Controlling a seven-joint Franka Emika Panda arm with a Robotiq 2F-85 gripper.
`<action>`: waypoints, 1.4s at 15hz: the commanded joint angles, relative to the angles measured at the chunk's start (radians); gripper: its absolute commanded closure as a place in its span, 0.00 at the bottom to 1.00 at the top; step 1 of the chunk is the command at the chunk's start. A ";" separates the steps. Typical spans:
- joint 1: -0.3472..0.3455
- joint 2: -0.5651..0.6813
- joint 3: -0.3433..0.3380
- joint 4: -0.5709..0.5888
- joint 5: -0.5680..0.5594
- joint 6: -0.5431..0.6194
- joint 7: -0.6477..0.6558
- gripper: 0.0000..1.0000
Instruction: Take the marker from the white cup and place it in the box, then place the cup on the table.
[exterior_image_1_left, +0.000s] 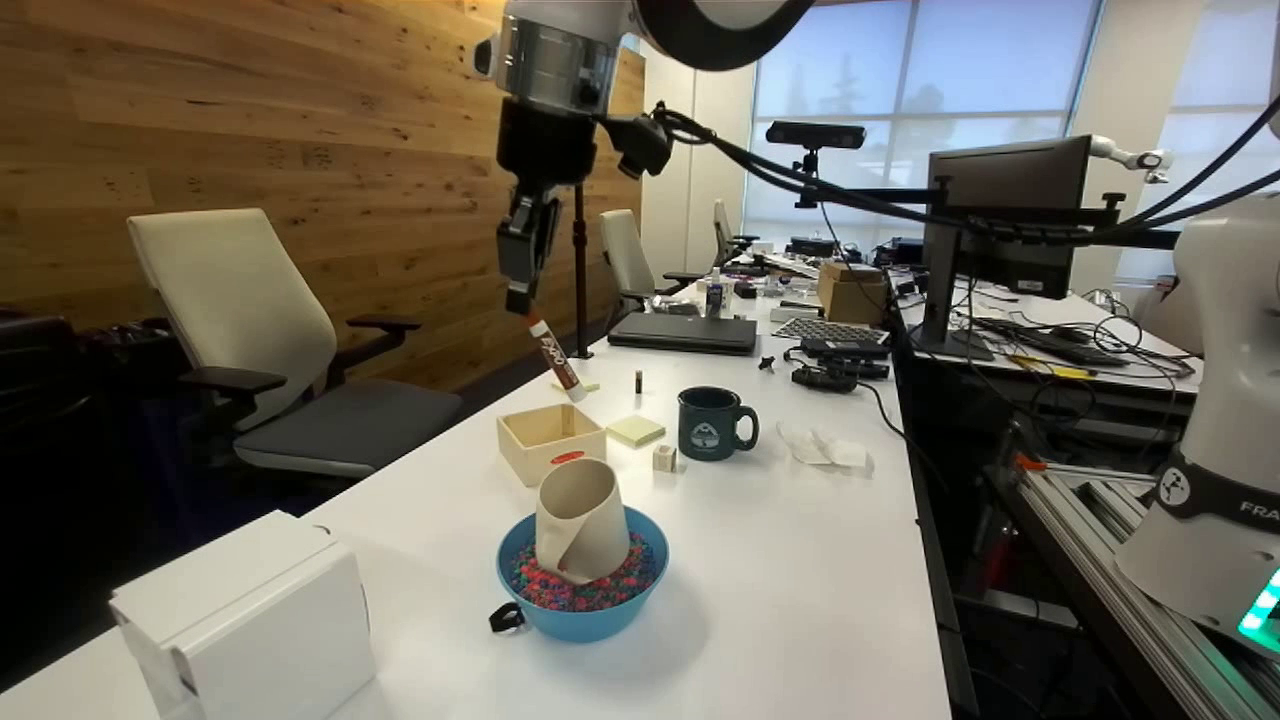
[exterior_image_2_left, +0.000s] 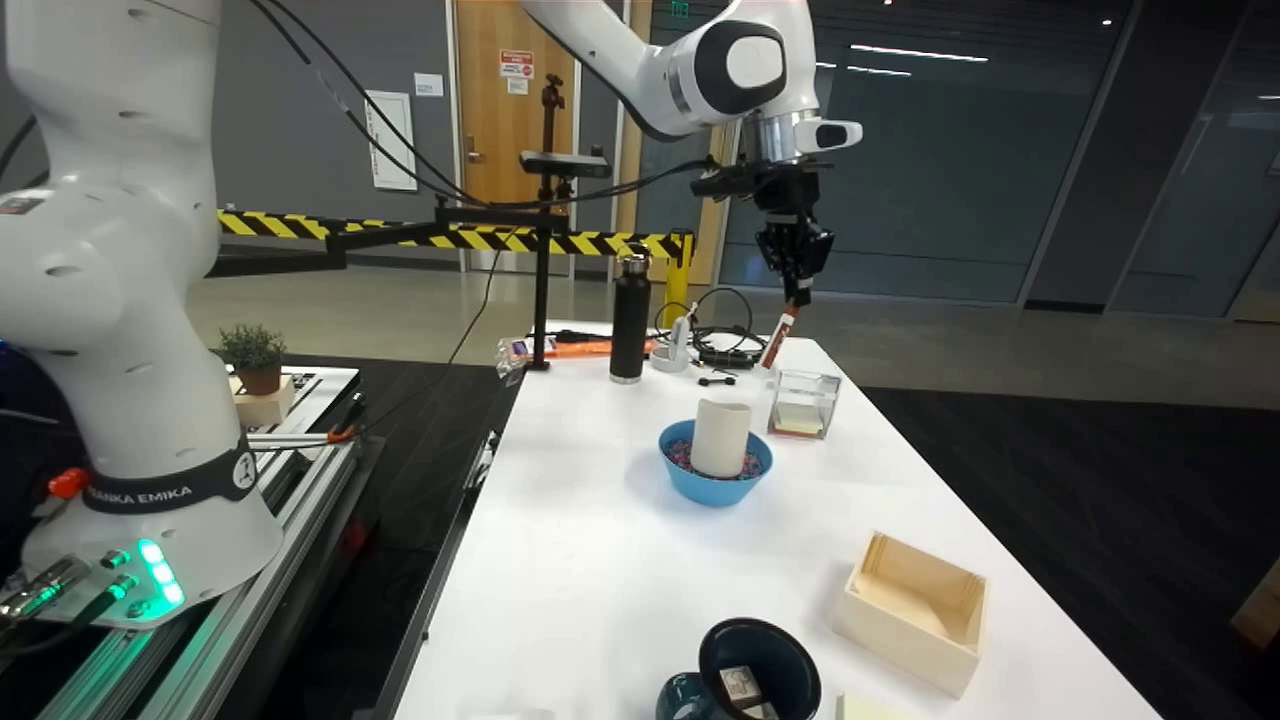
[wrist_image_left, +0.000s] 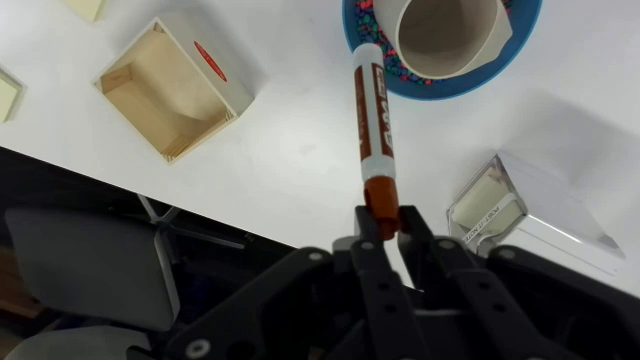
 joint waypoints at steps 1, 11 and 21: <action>-0.041 0.009 0.019 -0.081 0.051 0.213 -0.034 0.96; -0.113 0.049 -0.086 -0.181 0.029 0.295 -0.012 0.96; -0.202 0.161 -0.095 -0.024 0.089 0.296 -0.137 0.96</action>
